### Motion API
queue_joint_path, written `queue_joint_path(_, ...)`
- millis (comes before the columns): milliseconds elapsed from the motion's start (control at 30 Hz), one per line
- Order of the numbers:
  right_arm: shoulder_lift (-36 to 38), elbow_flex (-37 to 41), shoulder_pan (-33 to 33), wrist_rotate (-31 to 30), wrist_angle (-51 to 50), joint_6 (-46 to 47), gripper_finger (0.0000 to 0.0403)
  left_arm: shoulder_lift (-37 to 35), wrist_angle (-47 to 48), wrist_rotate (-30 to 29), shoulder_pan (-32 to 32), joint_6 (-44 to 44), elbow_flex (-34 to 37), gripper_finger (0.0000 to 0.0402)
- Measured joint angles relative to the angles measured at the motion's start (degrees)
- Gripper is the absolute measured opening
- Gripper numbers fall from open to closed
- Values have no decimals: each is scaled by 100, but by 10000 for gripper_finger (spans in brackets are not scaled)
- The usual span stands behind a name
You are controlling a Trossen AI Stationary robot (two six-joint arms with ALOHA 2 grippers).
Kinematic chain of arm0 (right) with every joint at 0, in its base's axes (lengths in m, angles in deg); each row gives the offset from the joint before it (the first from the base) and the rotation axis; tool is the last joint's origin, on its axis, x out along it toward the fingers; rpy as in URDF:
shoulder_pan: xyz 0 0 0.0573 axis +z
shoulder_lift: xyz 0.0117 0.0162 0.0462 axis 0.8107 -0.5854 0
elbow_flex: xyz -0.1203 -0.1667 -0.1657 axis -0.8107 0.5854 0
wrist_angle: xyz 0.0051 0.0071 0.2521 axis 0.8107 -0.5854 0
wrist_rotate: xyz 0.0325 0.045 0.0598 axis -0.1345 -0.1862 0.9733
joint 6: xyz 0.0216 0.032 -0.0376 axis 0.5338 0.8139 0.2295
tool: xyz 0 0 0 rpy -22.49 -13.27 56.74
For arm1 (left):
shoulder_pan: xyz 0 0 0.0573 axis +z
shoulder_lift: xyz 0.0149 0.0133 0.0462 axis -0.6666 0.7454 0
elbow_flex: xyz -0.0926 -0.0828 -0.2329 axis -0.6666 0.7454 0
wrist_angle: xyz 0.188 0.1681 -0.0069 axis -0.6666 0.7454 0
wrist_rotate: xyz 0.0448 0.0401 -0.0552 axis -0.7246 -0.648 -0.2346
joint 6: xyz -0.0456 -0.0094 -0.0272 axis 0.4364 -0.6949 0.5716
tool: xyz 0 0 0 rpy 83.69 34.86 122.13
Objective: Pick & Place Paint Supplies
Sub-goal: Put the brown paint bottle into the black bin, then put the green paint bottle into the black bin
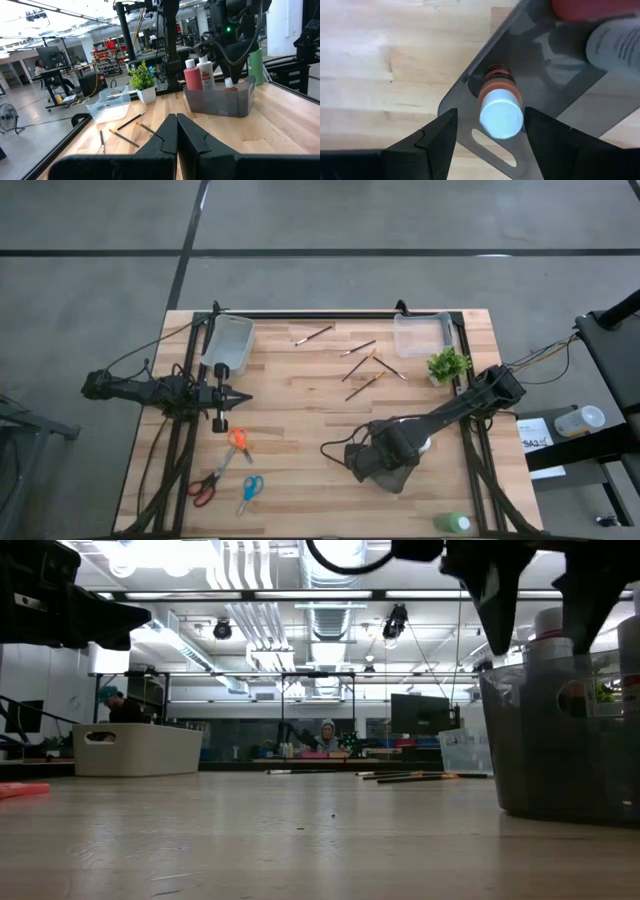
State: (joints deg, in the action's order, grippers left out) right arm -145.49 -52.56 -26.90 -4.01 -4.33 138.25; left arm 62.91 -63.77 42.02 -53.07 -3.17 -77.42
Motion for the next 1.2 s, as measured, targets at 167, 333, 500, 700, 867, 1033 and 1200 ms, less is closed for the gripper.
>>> queue_joint_path(167,0,-314,33,-212,-415,-644,226,-1,0,0,-1,0,0,0)
queue_joint_path(333,0,-811,102,-454,-758,-1472,226,-2,0,0,0,0,0,0)
queue_joint_path(500,0,-1480,219,-472,-1218,-2452,226,0,0,0,0,0,0,0)
queue_joint_path(700,4,-2214,479,-475,-1679,-3272,226,-2,0,0,-1,0,0,0)
queue_joint_path(867,7,-2598,845,-474,-2073,-3504,226,-1,0,0,-1,0,0,0)
queue_joint_path(1033,7,-2681,1293,-375,-2336,-3319,226,-2,0,0,-2,0,0,0)
queue_joint_path(1200,7,-2711,1744,284,-2491,-3360,226,-2,0,-1,0,0,0,0)
